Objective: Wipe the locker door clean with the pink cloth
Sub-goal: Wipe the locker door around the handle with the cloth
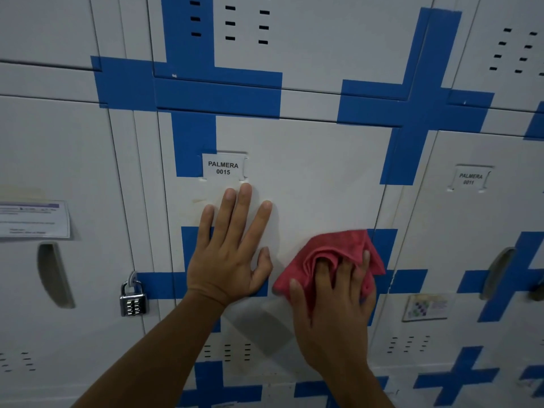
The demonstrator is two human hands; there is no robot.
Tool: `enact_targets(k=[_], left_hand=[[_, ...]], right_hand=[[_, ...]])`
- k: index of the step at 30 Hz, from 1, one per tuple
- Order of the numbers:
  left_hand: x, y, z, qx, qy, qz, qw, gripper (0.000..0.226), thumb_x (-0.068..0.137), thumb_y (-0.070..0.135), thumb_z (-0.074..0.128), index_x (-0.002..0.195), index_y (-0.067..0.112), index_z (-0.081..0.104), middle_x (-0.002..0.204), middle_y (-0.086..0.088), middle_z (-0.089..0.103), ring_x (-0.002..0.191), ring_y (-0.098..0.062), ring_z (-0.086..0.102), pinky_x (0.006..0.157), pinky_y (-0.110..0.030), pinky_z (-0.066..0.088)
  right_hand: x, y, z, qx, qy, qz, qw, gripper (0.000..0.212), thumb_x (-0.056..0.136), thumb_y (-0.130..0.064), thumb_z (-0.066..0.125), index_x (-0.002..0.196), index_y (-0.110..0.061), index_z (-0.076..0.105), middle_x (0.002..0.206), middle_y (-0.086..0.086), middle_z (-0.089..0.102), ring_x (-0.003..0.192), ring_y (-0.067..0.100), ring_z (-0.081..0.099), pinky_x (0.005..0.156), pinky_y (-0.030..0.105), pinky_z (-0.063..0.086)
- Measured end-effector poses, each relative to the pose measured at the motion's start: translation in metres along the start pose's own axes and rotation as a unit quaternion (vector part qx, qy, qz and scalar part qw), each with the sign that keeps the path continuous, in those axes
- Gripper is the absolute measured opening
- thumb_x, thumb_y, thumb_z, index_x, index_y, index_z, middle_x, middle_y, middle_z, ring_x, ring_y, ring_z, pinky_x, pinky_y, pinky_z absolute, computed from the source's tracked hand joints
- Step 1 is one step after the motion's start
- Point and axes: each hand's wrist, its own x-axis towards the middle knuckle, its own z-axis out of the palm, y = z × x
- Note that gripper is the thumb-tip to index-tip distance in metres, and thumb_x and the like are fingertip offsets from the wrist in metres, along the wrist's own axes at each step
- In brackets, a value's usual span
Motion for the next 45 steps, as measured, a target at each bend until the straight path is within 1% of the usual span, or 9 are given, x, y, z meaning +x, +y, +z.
enact_targets(k=[6, 9, 15, 19, 23, 28, 35, 39, 45], left_hand=[[0.0, 0.0, 0.0, 0.003, 0.01, 0.002, 1.0, 0.075, 0.092, 0.044, 0.039, 0.158, 0.015, 0.019, 0.164, -0.018, 0.012, 0.153, -0.034, 0.011, 0.123, -0.053, 0.01], [0.001, 0.0, 0.0, 0.003, 0.009, 0.002, 1.0, 0.075, 0.092, 0.044, 0.039, 0.159, 0.015, 0.017, 0.164, -0.018, 0.011, 0.153, -0.034, 0.009, 0.124, -0.052, 0.009], [0.001, 0.001, 0.0, -0.004, 0.001, 0.001, 1.0, 0.075, 0.093, 0.045, 0.038, 0.158, 0.015, 0.016, 0.164, -0.017, 0.008, 0.153, -0.033, 0.007, 0.124, -0.053, 0.009], [0.0, 0.0, 0.001, 0.002, 0.003, 0.002, 1.0, 0.074, 0.093, 0.045, 0.037, 0.158, 0.015, 0.018, 0.164, -0.017, 0.008, 0.153, -0.034, 0.007, 0.124, -0.052, 0.008], [0.0, 0.001, 0.001, 0.002, 0.011, 0.003, 1.0, 0.075, 0.092, 0.044, 0.039, 0.158, 0.014, 0.019, 0.164, -0.018, 0.01, 0.153, -0.034, 0.008, 0.124, -0.052, 0.009], [0.001, 0.001, 0.001, 0.0, 0.014, 0.003, 1.0, 0.075, 0.092, 0.043, 0.04, 0.158, 0.014, 0.02, 0.163, -0.017, 0.013, 0.153, -0.034, 0.01, 0.123, -0.053, 0.01], [0.0, 0.001, 0.001, 0.005, 0.014, 0.003, 1.0, 0.075, 0.092, 0.043, 0.04, 0.158, 0.014, 0.019, 0.164, -0.017, 0.011, 0.153, -0.033, 0.007, 0.124, -0.052, 0.008], [0.0, 0.001, 0.0, 0.005, 0.008, 0.002, 1.0, 0.074, 0.093, 0.043, 0.039, 0.158, 0.014, 0.019, 0.164, -0.016, 0.01, 0.153, -0.033, 0.005, 0.124, -0.052, 0.007], [0.001, 0.001, 0.001, 0.003, 0.005, 0.001, 1.0, 0.073, 0.094, 0.045, 0.037, 0.158, 0.014, 0.018, 0.164, -0.017, 0.009, 0.153, -0.033, 0.004, 0.124, -0.052, 0.007]], right_hand=[[-0.054, 0.013, 0.031, -0.014, -0.06, 0.003, 0.998, 0.064, 0.09, -0.069, 0.035, 0.139, -0.029, 0.045, 0.153, 0.014, 0.037, 0.146, 0.036, 0.02, 0.11, 0.062, 0.024], [-0.048, 0.014, 0.028, -0.022, -0.048, -0.012, 0.999, 0.067, 0.09, -0.07, 0.035, 0.14, -0.027, 0.047, 0.155, 0.015, 0.034, 0.148, 0.037, 0.014, 0.112, 0.062, 0.02], [-0.002, 0.002, -0.004, -0.028, 0.0, -0.021, 0.999, 0.072, 0.092, -0.072, 0.028, 0.147, -0.026, 0.031, 0.16, 0.013, 0.021, 0.15, 0.033, -0.004, 0.115, 0.058, 0.007], [-0.009, -0.002, 0.001, 0.013, -0.015, -0.011, 1.0, 0.074, 0.091, -0.073, 0.027, 0.147, -0.025, 0.029, 0.157, 0.012, 0.028, 0.148, 0.034, 0.015, 0.115, 0.061, 0.014], [-0.048, 0.009, 0.031, 0.004, -0.066, 0.001, 0.998, 0.071, 0.089, -0.071, 0.035, 0.141, -0.023, 0.038, 0.148, 0.015, 0.044, 0.138, 0.038, 0.038, 0.11, 0.063, 0.025], [-0.083, 0.02, 0.061, -0.023, -0.078, 0.003, 0.997, 0.077, 0.084, -0.073, 0.037, 0.14, -0.019, 0.041, 0.146, 0.021, 0.045, 0.133, 0.044, 0.043, 0.107, 0.061, 0.028], [-0.069, 0.02, 0.055, -0.021, -0.079, -0.004, 0.997, 0.075, 0.087, -0.069, 0.041, 0.14, -0.017, 0.042, 0.149, 0.02, 0.041, 0.14, 0.041, 0.032, 0.112, 0.057, 0.017], [-0.046, 0.013, 0.036, 0.016, -0.05, -0.012, 0.999, 0.072, 0.093, -0.071, 0.027, 0.144, -0.021, 0.035, 0.153, 0.017, 0.036, 0.146, 0.038, 0.019, 0.114, 0.061, 0.018], [-0.003, -0.008, 0.003, 0.078, -0.034, -0.011, 0.996, 0.076, 0.092, -0.072, 0.023, 0.15, -0.023, 0.013, 0.159, 0.015, 0.02, 0.149, 0.034, 0.008, 0.118, 0.056, 0.01]])
